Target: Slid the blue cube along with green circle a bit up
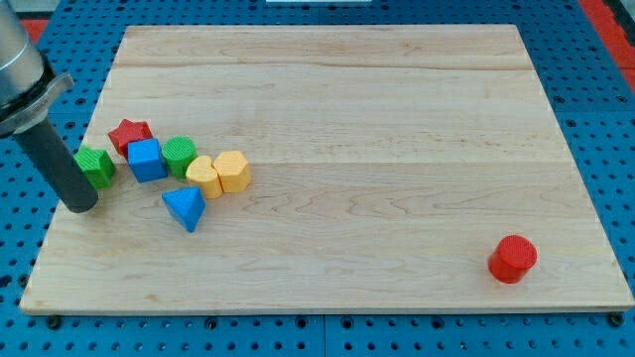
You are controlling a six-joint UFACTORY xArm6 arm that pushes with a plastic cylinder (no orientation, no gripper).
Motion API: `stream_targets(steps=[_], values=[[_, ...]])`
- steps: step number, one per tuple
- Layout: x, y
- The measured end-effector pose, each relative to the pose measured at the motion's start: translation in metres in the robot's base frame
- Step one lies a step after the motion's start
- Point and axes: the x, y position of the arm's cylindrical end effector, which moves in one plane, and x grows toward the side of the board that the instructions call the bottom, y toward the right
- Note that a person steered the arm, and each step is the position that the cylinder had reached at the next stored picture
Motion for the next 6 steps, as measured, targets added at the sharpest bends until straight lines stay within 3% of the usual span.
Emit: stream_targets(steps=[1,2,3,5,6], values=[[0.019,-0.040],[-0.004,-0.044],[-0.041,0.028],[-0.039,0.007],[-0.032,0.076]])
